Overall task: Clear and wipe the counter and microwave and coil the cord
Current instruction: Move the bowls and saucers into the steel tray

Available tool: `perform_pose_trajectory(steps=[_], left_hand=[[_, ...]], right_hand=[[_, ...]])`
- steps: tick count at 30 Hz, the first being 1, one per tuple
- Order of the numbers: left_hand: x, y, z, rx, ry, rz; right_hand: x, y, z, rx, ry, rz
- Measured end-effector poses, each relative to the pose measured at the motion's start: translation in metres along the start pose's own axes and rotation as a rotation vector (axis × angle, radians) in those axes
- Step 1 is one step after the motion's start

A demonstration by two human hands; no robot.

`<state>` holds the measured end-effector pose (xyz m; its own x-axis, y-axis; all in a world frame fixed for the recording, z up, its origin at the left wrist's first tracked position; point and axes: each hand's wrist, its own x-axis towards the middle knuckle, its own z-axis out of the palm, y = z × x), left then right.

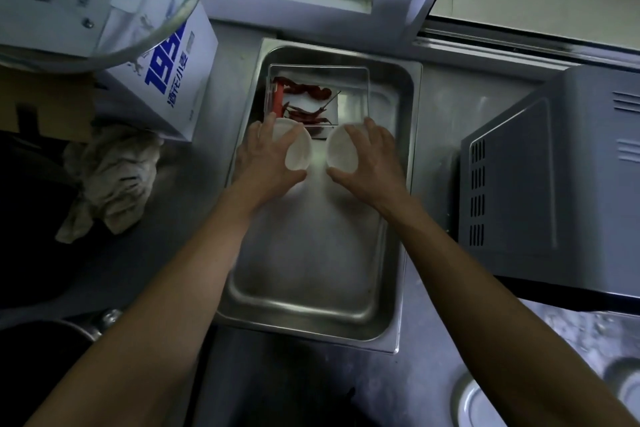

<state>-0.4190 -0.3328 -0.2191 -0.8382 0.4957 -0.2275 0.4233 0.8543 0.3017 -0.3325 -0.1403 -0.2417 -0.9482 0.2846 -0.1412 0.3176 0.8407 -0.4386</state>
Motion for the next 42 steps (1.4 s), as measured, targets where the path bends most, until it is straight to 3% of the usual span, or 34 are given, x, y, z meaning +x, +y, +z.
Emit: perform_pose_trajectory(steps=[15, 22, 32, 42], left_hand=[[-0.041, -0.021, -0.016, -0.021, 0.057, -0.03], [-0.056, -0.025, -0.015, -0.001, 0.029, -0.027], [-0.037, -0.008, 0.017, 0.053, -0.049, 0.065], [-0.005, -0.008, 0.033, 0.037, -0.143, 0.025]], right_hand=[[-0.025, -0.028, 0.03, -0.057, -0.087, -0.076], [-0.031, -0.036, 0.042, -0.066, -0.141, -0.06], [-0.044, -0.008, 0.024, -0.005, -0.068, 0.012], [-0.041, -0.001, 0.022, 0.053, -0.063, 0.04]])
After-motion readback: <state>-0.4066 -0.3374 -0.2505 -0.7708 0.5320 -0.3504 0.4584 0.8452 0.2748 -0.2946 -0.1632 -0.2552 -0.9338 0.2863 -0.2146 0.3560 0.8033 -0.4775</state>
